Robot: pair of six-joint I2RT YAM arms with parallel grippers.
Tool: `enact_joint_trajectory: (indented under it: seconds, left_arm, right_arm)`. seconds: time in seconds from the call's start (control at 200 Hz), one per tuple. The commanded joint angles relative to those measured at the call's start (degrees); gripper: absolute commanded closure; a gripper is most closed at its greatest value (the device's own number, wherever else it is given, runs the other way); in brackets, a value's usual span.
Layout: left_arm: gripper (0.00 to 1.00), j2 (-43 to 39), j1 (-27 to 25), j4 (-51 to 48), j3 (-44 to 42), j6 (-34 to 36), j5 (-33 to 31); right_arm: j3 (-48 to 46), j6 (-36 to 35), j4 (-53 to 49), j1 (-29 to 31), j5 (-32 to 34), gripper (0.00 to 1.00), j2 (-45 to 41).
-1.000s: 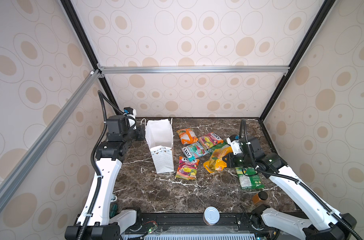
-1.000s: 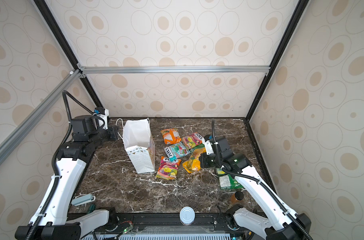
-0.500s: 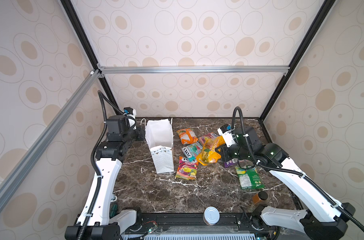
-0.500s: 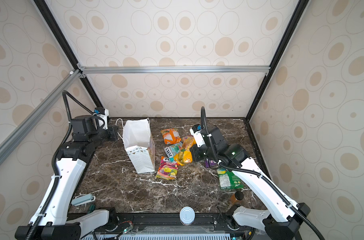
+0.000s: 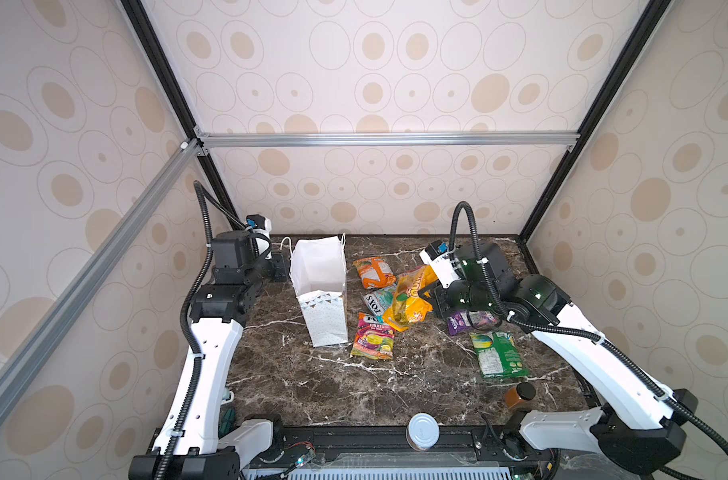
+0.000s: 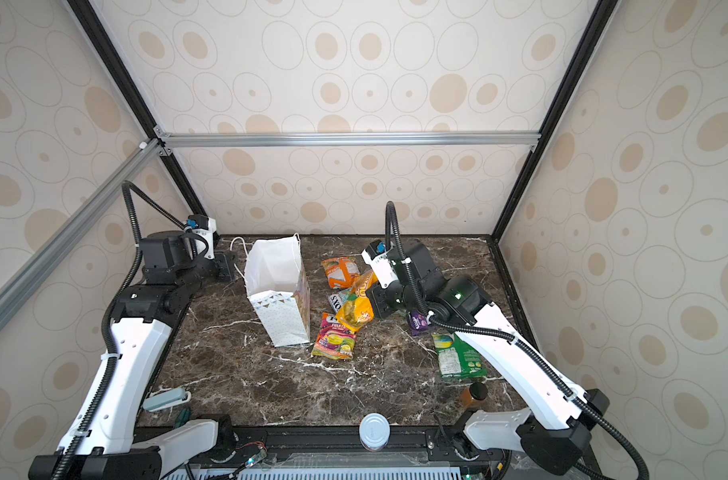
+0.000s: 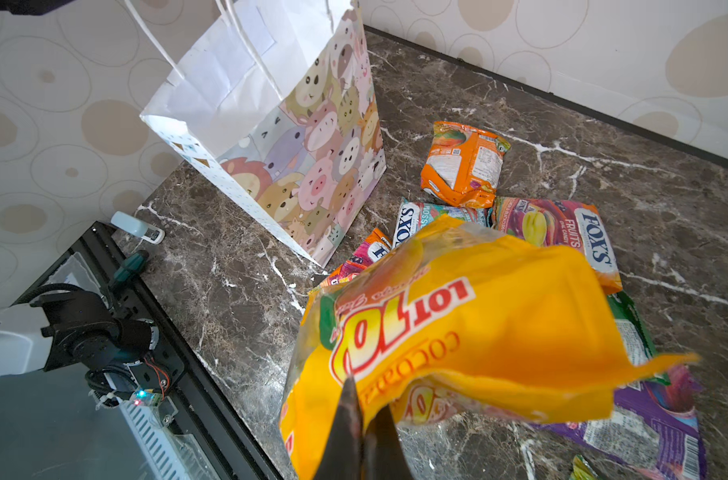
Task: Place the snacks into the paper bag
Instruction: 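Carry the yellow packet with the right gripper up over the paper bag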
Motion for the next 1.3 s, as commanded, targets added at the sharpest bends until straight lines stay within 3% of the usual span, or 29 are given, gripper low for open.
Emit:
enact_joint_trajectory:
  seconds: [0.0,0.685,1.29]
  left_arm:
    - [1.00,-1.1,0.4,-0.6,0.4,0.9,-0.4]
    - [1.00,-1.1,0.4,-0.2,-0.1,1.0,0.1]
    - [1.00,-1.0,0.4,-0.2,-0.2,1.5,0.5]
  right_arm:
    - [5.1,-2.4,4.1,1.0,-1.1,1.00,0.0]
    - [27.0,-6.9,2.3,9.2,-2.2,1.00,10.1]
    - [38.6,-8.3,3.4,11.5,-6.0,1.00,16.3]
